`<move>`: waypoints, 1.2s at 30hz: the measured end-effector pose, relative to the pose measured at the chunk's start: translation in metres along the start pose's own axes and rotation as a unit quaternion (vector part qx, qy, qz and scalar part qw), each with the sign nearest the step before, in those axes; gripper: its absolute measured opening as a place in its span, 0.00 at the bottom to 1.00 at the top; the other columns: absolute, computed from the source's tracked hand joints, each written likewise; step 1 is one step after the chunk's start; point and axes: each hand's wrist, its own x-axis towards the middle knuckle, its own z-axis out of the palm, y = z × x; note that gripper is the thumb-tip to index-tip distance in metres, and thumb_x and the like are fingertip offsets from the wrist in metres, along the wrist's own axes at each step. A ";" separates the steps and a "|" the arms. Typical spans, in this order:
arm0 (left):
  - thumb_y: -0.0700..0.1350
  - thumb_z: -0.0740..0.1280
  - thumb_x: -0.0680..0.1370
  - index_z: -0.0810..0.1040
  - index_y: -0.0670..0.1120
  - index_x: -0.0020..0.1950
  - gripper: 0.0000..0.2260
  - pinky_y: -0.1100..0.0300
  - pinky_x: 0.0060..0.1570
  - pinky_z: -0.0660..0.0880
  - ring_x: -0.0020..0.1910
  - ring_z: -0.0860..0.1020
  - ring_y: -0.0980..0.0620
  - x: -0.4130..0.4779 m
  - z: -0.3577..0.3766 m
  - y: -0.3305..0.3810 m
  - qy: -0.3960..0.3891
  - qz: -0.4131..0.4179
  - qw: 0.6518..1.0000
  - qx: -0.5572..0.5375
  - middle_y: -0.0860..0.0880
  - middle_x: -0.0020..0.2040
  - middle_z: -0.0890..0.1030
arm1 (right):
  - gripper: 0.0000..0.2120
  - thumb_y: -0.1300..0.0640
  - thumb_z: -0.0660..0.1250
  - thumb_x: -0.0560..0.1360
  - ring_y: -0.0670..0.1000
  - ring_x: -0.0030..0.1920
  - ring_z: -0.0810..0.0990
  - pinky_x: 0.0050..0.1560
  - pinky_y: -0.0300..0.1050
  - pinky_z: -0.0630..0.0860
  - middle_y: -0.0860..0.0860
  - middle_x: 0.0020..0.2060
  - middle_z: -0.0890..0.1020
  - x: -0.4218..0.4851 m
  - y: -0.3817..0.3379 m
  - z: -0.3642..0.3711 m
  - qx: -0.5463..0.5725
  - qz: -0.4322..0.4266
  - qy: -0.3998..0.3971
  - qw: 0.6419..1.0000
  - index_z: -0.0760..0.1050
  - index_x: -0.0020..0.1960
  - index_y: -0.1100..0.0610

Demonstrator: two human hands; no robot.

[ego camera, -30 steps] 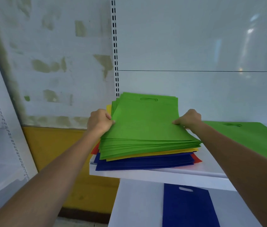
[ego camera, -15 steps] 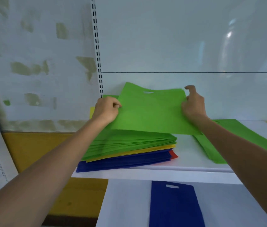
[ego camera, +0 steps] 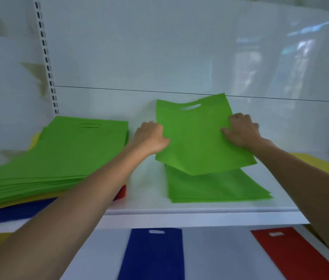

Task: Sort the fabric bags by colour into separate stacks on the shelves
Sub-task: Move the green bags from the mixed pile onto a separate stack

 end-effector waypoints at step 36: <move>0.40 0.63 0.76 0.78 0.46 0.60 0.14 0.54 0.57 0.72 0.59 0.76 0.41 -0.074 -0.082 -0.207 0.006 -0.291 0.955 0.055 0.41 0.61 0.77 | 0.15 0.58 0.64 0.74 0.59 0.50 0.76 0.46 0.47 0.72 0.57 0.54 0.74 -0.005 -0.206 0.031 0.222 -0.096 -0.091 0.966 0.71 0.59 0.60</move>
